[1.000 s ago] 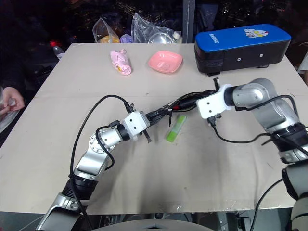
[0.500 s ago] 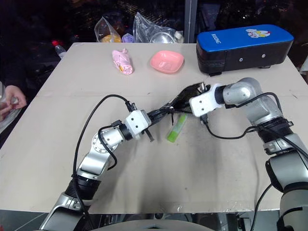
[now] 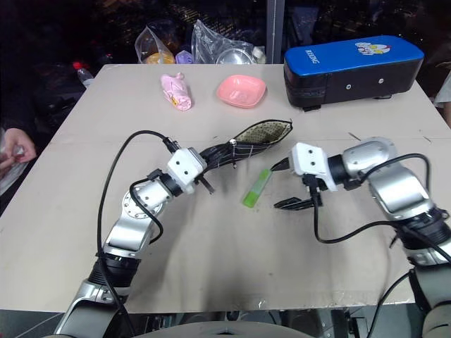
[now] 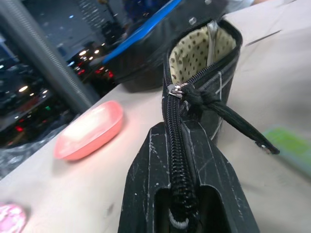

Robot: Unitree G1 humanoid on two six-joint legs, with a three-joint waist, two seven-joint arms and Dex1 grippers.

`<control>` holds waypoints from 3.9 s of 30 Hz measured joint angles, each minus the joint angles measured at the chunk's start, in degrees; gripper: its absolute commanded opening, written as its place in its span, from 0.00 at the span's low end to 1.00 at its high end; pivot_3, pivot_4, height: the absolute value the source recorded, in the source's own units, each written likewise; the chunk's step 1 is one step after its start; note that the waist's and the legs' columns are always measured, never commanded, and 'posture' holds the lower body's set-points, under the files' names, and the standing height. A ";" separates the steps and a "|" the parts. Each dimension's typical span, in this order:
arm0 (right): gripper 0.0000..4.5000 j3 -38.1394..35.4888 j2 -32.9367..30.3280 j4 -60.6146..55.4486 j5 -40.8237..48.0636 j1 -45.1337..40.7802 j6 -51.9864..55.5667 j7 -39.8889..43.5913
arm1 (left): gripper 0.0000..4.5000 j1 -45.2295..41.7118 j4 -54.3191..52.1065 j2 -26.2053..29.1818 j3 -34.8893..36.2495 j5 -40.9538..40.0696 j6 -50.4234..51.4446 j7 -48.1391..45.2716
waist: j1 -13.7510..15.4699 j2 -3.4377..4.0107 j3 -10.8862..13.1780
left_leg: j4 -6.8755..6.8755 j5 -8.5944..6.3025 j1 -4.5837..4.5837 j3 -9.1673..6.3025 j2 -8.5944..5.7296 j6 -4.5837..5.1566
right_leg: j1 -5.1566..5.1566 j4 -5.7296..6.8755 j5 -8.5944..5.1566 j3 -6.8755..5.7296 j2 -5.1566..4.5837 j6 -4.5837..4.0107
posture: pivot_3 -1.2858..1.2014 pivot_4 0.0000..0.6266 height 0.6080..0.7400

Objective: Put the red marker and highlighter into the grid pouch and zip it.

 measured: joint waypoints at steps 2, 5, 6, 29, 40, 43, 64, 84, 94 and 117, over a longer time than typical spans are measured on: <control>0.94 2.75 3.37 8.05 -3.71 -4.07 -6.92 1.48 | 0.00 0.32 -0.18 0.36 0.42 -0.11 0.01 0.07 | -0.06 0.00 0.00 | 0.00 0.00 0.00 0.02 -0.01 -0.01 | -0.01 0.00 0.00 0.01 0.02 0.01 | 0.52 0.24 0.89; 0.94 4.40 6.67 16.55 -5.90 -7.46 -12.70 3.23 | 0.00 1.14 -0.69 0.87 0.81 -0.18 0.20 0.09 | 0.14 0.00 0.01 | -0.01 0.00 -0.02 -0.02 -0.01 -0.01 | 0.00 0.00 0.00 -0.01 0.04 0.00 | 0.52 0.24 0.89; 0.94 4.82 8.64 21.16 -6.54 -9.38 -15.37 4.04 | 0.00 1.74 -1.37 1.18 1.28 -0.17 0.48 0.24 | 0.08 -0.01 0.01 | -0.01 0.01 -0.02 -0.01 0.00 -0.01 | -0.01 0.00 0.01 0.00 0.05 0.00 | 0.52 0.24 0.89; 0.44 9.28 25.62 72.82 -25.07 -31.48 -35.75 10.04 | 0.00 9.79 -10.75 2.16 4.89 1.12 6.56 5.56 | -0.75 0.06 0.04 | -0.33 0.20 0.46 -0.12 -0.02 -0.38 | 0.15 0.20 0.03 0.08 0.11 -0.09 | 0.52 0.24 0.89; 0.16 5.34 18.44 69.20 -25.31 -29.02 -30.91 11.05 | 0.00 8.54 -10.64 2.01 4.04 1.16 6.56 4.77 | -0.06 0.09 0.06 | -0.40 0.21 0.45 -0.06 -0.05 -0.40 | 0.14 0.20 0.03 0.12 0.09 -0.10 | 0.52 0.24 0.89; 0.16 3.44 14.86 64.31 -24.17 -26.41 -28.96 11.03 | 0.00 6.59 -9.69 1.89 3.37 1.13 6.45 4.14 | -0.07 0.11 0.08 | -0.42 0.21 0.44 -0.04 -0.04 -0.39 | 0.13 0.20 0.03 0.13 0.10 -0.10 | 0.52 0.24 0.89; 0.16 1.40 3.18 16.18 -33.04 -21.29 -18.28 -12.00 | 0.00 -0.40 -0.86 -1.60 -2.69 1.11 2.24 -0.23 | -0.76 0.24 0.20 | -0.39 0.20 0.29 0.10 0.02 -0.35 | -0.04 0.20 0.03 0.17 0.11 -0.09 | 0.52 0.24 0.89; 0.16 6.65 9.84 19.33 -37.76 -20.77 -24.06 -14.00 | 0.00 -1.17 -0.40 -2.67 -4.05 1.16 1.31 -0.35 | -0.97 0.23 0.20 | -0.40 0.20 0.29 0.07 0.05 -0.35 | -0.04 0.20 0.03 0.18 0.17 -0.09 | 0.52 0.24 0.89; 0.81 6.23 10.44 24.51 -32.19 -19.54 -31.91 -14.97 | 0.00 -1.13 -0.40 -2.96 -4.15 1.10 1.19 -0.28 | -0.82 0.23 0.21 | -0.37 0.20 0.29 0.05 0.02 -0.35 | -0.01 0.18 0.03 0.17 0.16 -0.09 | 0.52 0.24 0.89; 0.99 -16.66 9.76 -26.05 15.05 4.95 57.17 -27.29 | 0.00 -0.30 -0.05 -4.14 -3.93 -1.16 2.30 -0.36 | -0.05 0.19 0.18 | -0.17 0.18 -0.05 -0.30 0.02 -0.31 | -0.05 0.08 0.03 -0.21 -0.12 -0.10 | 0.52 0.24 0.89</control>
